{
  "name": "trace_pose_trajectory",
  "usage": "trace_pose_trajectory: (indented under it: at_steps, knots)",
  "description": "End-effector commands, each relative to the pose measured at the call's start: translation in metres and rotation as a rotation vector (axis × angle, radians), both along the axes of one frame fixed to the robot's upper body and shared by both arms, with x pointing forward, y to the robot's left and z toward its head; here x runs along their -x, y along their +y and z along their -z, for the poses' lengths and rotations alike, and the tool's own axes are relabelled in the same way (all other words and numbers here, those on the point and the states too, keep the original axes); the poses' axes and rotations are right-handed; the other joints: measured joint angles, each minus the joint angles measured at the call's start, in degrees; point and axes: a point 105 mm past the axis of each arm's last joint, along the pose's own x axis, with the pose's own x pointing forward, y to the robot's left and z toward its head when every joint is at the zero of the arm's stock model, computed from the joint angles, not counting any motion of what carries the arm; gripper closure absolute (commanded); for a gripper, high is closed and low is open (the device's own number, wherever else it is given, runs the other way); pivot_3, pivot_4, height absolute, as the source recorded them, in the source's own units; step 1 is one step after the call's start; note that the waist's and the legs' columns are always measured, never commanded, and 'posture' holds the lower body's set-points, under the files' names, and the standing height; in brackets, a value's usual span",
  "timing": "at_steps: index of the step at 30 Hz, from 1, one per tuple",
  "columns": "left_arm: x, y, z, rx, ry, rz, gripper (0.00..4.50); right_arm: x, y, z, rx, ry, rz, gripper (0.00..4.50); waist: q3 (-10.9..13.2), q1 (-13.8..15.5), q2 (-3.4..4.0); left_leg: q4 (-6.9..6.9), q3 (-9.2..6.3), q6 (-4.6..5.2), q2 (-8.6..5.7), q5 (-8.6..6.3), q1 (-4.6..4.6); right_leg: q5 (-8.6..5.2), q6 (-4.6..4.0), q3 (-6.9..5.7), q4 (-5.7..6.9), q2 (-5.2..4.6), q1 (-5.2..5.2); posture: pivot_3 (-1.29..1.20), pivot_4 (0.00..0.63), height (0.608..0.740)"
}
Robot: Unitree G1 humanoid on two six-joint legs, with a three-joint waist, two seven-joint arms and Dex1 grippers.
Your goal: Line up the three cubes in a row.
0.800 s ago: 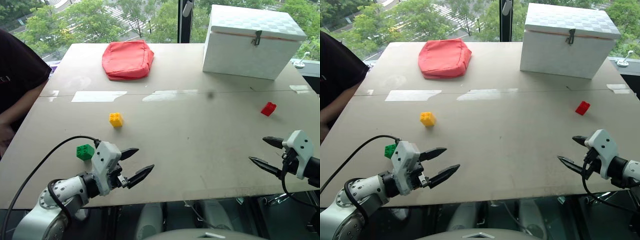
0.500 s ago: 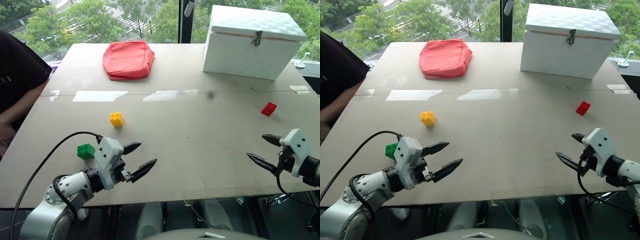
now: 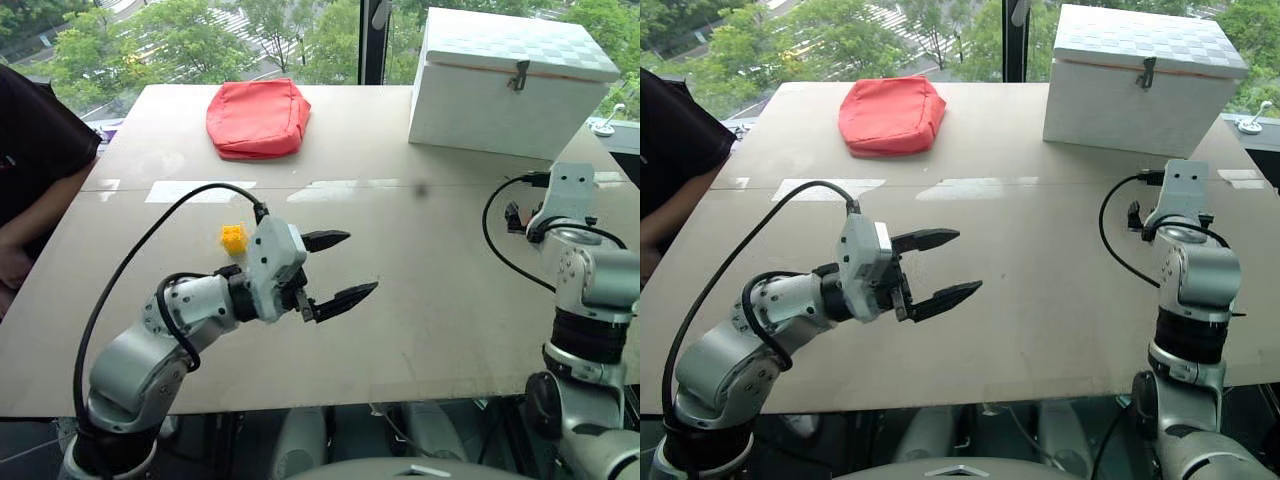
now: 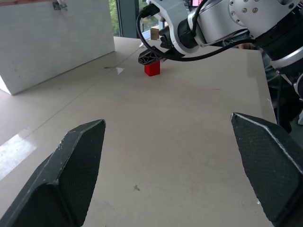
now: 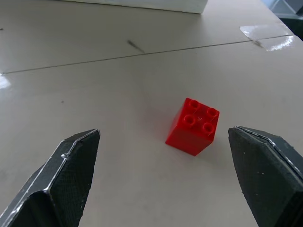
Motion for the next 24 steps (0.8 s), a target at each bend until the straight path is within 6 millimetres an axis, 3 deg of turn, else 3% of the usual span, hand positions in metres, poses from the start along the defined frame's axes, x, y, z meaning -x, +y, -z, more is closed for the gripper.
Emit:
trace_pose_trajectory:
  at_steps: [1,14,24]
  knots:
    - [0.004,-0.005,-0.006,0.000,-0.019,0.032,0.18,-0.003,-0.024,-0.007,-0.015,-0.018,0.119,0.00,0.0,-0.3,0.00,-0.01,-0.02,0.00,0.01,0.00,0.02,0.00,0.00,0.00,0.00,0.02,0.01,0.00,0.150,0.740]
    - [0.007,-0.009,-0.006,0.010,-0.031,0.056,0.18,-0.034,-0.021,0.003,-0.137,0.052,0.060,0.00,0.0,-0.8,0.05,-0.01,-0.03,0.01,0.09,0.00,0.10,0.01,0.00,0.12,0.05,0.20,0.01,0.00,0.150,0.740]
    - [0.007,-0.008,-0.005,0.000,-0.037,0.048,0.18,-0.048,-0.022,0.008,-0.131,0.059,0.083,0.00,0.0,-0.8,0.07,-0.02,-0.01,0.01,0.09,0.00,0.08,0.03,0.03,0.14,0.03,0.20,0.00,0.00,0.150,0.740]
